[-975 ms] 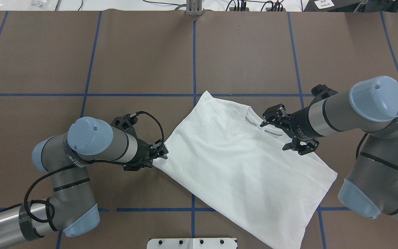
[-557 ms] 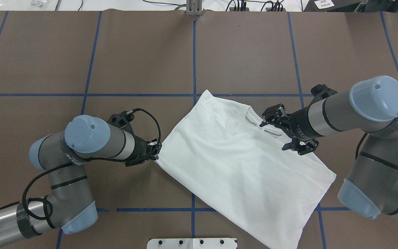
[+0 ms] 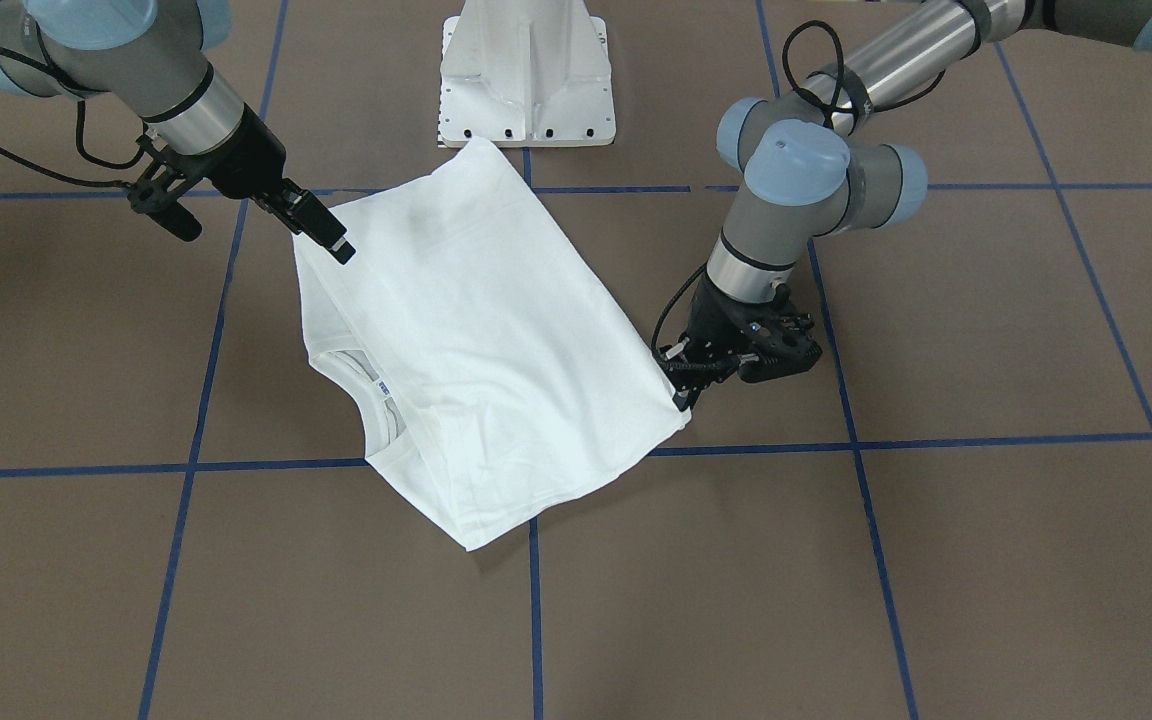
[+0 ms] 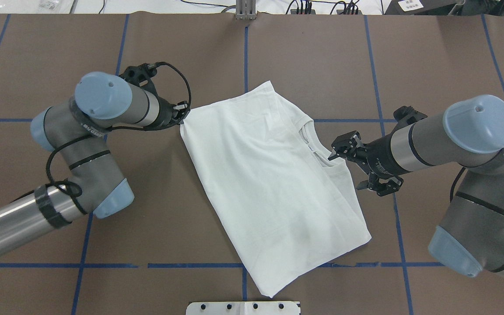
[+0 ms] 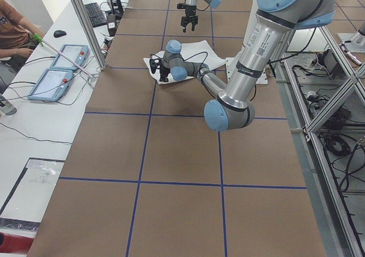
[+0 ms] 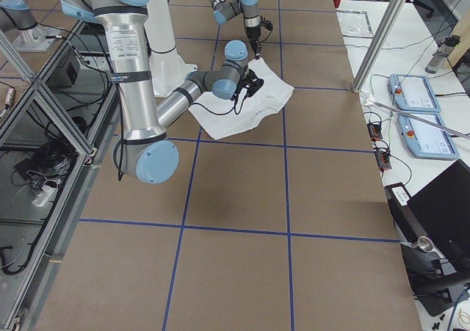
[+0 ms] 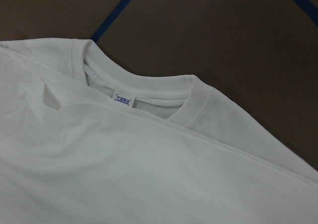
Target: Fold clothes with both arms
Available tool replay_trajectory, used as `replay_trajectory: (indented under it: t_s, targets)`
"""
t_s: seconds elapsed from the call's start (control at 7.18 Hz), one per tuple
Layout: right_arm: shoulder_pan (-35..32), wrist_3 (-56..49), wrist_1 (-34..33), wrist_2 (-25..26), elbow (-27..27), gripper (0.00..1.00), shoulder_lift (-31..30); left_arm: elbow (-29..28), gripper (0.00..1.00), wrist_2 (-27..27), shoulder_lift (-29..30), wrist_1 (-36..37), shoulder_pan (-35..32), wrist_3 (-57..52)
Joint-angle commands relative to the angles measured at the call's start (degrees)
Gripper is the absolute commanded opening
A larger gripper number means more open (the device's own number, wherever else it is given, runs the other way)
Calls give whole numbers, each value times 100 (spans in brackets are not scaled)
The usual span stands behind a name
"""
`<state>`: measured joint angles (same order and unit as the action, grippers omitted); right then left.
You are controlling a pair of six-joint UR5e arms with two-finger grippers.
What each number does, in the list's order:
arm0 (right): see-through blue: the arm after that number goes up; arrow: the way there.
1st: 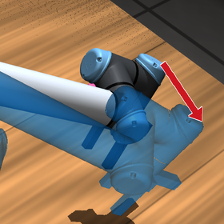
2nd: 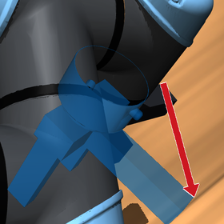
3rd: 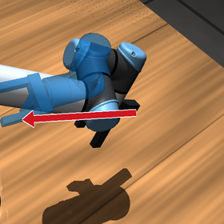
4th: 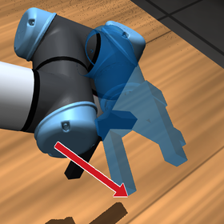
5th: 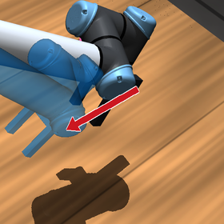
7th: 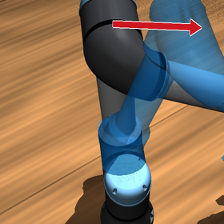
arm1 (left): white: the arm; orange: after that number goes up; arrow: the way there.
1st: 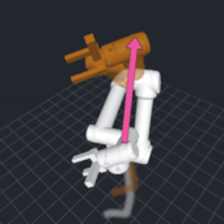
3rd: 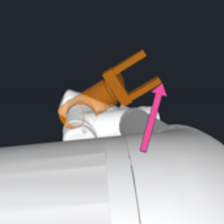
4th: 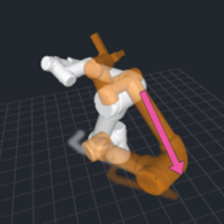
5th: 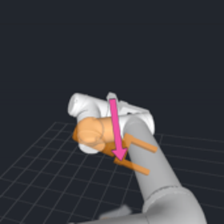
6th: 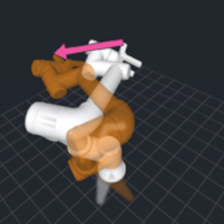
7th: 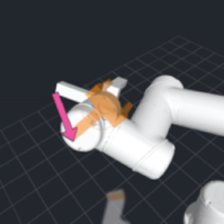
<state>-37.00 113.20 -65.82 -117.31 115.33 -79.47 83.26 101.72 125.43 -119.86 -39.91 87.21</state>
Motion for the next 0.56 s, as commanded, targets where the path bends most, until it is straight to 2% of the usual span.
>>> replay_trajectory:
  t_s: [0.0, 0.14, 0.28, 0.42]
  targets:
    - [8, 0, 8, 15, -10, 100, 2, -2014, 0, -396, 1364, -604, -482, 50]
    - [17, 0, 8, 59, -19, 100, 2, -2781, 0, -442, 1770, -1096, -535, 42]
    - [43, 0, 8, 68, -28, 100, 10, -2867, 61, -468, 1826, -1136, -562, -11]
    - [61, -9, 16, 68, -19, 100, 2, -2789, 69, -425, 1827, -1162, -606, -46]
